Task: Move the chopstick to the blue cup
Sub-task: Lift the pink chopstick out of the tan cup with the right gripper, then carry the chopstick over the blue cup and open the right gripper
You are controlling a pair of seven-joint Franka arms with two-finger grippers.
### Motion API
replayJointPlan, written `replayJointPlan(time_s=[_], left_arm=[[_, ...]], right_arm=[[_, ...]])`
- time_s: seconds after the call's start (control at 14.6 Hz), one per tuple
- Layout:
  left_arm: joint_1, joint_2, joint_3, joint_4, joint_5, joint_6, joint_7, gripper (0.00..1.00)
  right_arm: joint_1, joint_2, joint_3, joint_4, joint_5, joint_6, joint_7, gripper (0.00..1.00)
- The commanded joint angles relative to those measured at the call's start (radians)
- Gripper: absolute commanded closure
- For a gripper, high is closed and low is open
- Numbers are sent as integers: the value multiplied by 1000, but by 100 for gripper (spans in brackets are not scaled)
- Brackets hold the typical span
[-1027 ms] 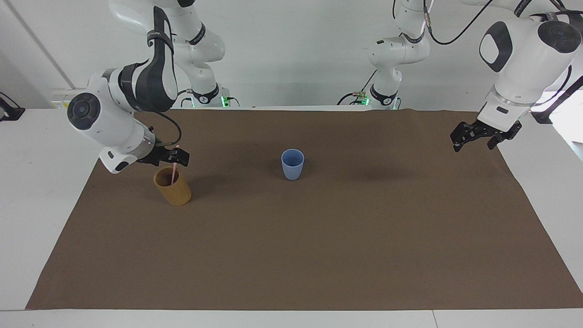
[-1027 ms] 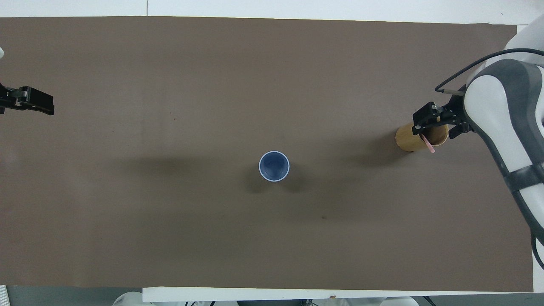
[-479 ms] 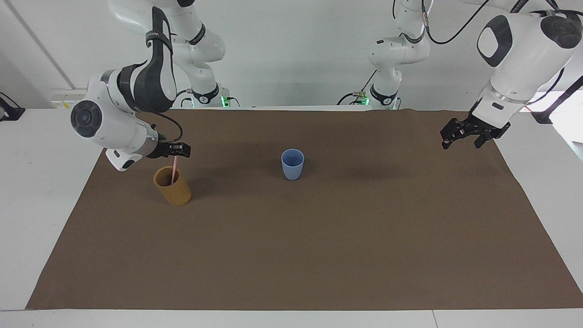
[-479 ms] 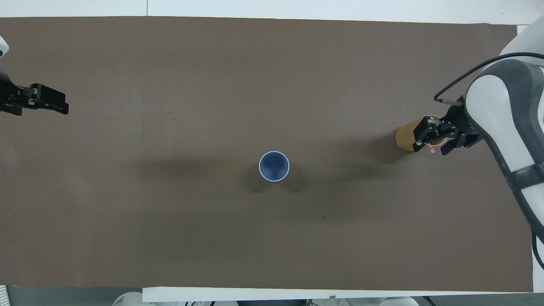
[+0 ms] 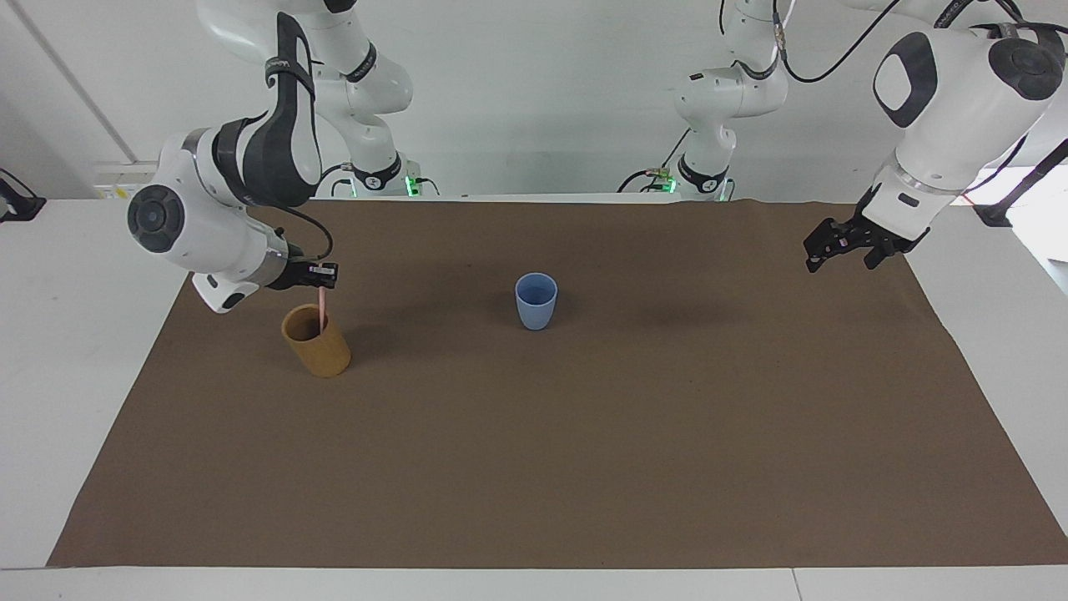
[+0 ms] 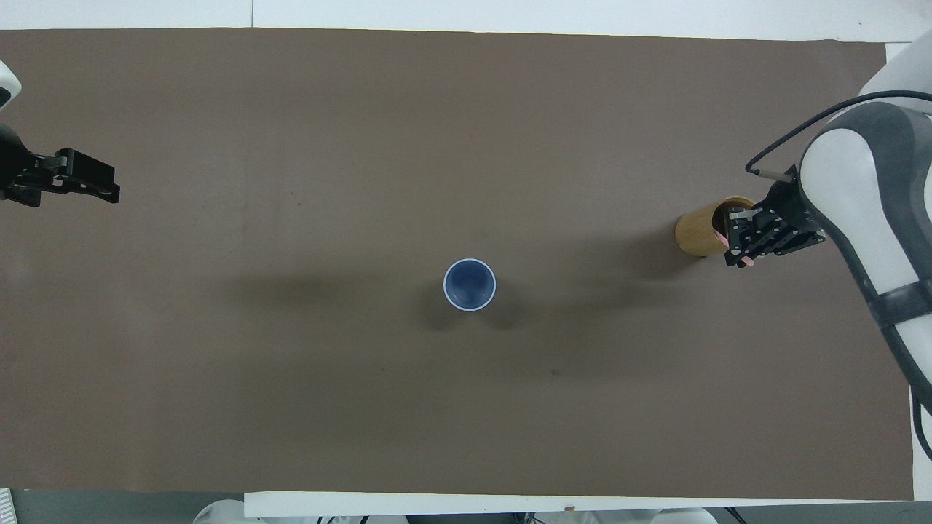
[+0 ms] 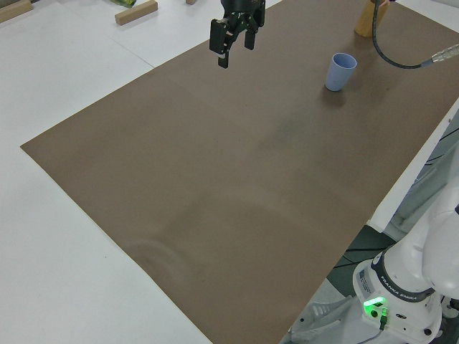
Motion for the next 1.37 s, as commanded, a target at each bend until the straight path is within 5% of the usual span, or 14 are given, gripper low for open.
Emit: replayJointPlan(time_s=[0.0,0.27,0.55,0.82,1.03,1.3], left_arm=[[4,-4,6,-2,-7,-3,-13,0],[2,-4,6,-2,-7,-4,-13,0],[2,-4,6,-2,-7,-4,-13,0],[2,-4,6,-2,-7,-3,-13,0],[2,-4,6,-2,-7,-3,-13,0],[2,-4,6,-2,-7,-3,-13,0]], right_arm=[[-11,-20,6,-22,23,-3,15,100],[-20,-14,0,57,16,-92,18,100],[-9,-12,3,269,28,-285,61,100],[114,28,12,427,213,-329,398,100],[349,51,15,464,321,-176,818,100],[491,32,20,294,454,88,1072,100]])
